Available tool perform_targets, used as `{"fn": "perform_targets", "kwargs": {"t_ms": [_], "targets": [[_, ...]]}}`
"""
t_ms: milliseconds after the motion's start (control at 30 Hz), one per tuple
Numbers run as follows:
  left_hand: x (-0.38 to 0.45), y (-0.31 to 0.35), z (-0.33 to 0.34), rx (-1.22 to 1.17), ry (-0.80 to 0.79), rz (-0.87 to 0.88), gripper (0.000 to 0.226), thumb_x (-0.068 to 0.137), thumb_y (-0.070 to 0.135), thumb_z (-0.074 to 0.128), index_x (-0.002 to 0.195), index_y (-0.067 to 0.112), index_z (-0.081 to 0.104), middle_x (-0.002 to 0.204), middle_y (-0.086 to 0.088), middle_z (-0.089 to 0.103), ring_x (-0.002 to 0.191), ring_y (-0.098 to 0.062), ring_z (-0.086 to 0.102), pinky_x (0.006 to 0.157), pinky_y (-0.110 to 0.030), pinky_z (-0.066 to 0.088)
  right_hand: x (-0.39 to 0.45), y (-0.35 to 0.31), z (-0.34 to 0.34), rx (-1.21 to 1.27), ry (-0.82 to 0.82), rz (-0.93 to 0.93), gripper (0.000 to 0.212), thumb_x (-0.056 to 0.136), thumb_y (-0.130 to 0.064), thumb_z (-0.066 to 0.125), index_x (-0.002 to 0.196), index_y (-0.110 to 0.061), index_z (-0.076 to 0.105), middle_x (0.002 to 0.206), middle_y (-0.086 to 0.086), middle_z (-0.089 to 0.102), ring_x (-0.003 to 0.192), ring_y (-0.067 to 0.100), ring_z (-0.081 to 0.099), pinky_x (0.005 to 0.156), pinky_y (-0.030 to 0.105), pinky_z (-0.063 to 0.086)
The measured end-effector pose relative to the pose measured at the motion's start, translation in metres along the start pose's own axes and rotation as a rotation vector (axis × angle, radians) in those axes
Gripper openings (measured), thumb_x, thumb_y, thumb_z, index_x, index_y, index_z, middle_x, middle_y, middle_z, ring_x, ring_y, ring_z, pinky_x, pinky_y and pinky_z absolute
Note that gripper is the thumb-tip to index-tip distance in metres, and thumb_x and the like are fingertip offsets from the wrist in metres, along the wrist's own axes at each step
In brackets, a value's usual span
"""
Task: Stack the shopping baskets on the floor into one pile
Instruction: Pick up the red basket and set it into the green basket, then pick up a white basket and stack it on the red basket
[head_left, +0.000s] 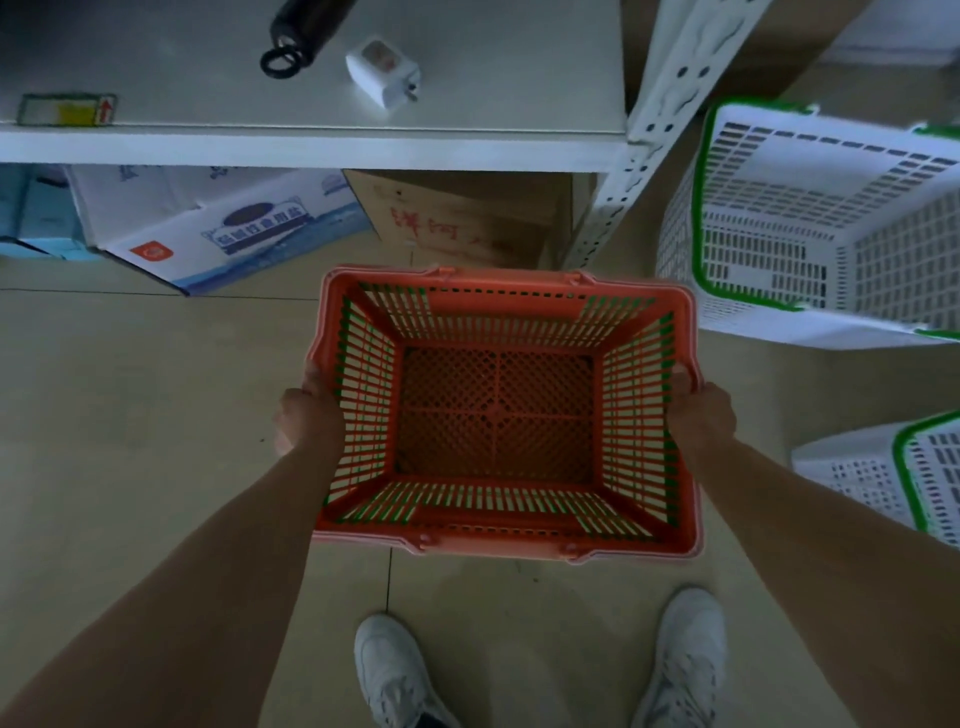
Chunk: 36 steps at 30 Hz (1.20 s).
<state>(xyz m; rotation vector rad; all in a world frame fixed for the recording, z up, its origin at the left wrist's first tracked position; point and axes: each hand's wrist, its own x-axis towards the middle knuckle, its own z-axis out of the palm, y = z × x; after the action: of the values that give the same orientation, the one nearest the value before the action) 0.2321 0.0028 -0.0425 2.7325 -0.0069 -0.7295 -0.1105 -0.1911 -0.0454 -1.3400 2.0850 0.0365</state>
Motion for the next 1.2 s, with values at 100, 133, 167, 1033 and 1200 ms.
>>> {"fn": "perform_targets", "kwargs": {"t_ms": [100,133,167,1033,1200], "targets": [[-0.012,0.007,0.010,0.004,0.008,0.020,0.075,0.102,0.054,0.020,0.125,-0.009,0.056,0.127,-0.034,0.057,0.117,-0.047,0.055,0.096,-0.048,0.043,0.006,0.011,-0.008,0.028,0.002,0.033,0.069,0.098,-0.056,0.032,0.118,0.005,0.056,0.118,0.028,0.061,0.108,0.043,0.059,0.089,0.043,0.046],[-0.015,0.007,0.012,0.002,0.014,0.019,0.074,0.102,0.053,0.021,0.125,-0.009,0.056,0.127,-0.034,0.056,0.117,-0.047,0.054,0.096,-0.049,0.043,0.008,0.013,-0.010,0.034,0.000,0.043,0.068,0.098,-0.055,0.033,0.119,0.005,0.056,0.119,0.027,0.060,0.109,0.043,0.059,0.089,0.042,0.045],[-0.017,0.007,0.012,0.001,0.023,0.016,0.073,0.103,0.052,0.021,0.125,-0.009,0.055,0.127,-0.034,0.056,0.117,-0.048,0.054,0.096,-0.049,0.042,0.009,0.015,-0.011,0.040,-0.009,0.047,0.068,0.098,-0.055,0.033,0.119,0.005,0.055,0.119,0.027,0.060,0.109,0.043,0.059,0.089,0.043,0.046],[-0.267,0.182,0.145,-0.146,-0.685,0.556,0.044,0.091,0.045,0.041,0.100,0.008,0.064,0.102,-0.022,0.071,0.094,-0.038,0.069,0.087,-0.051,0.055,-0.005,0.016,-0.102,0.045,0.103,-0.347,0.032,0.100,-0.034,0.037,0.102,-0.011,0.060,0.105,0.009,0.062,0.097,0.028,0.062,0.087,0.041,0.047],[-0.326,0.198,0.163,-0.207,-0.781,0.431,0.018,0.099,0.017,0.046,0.093,0.010,0.060,0.073,-0.005,0.060,0.056,-0.016,0.054,0.050,-0.023,0.041,0.009,0.052,-0.136,0.129,0.086,-0.227,0.038,0.103,-0.036,0.033,0.089,-0.010,0.056,0.094,0.011,0.064,0.090,0.029,0.061,0.071,0.032,0.038]]}}
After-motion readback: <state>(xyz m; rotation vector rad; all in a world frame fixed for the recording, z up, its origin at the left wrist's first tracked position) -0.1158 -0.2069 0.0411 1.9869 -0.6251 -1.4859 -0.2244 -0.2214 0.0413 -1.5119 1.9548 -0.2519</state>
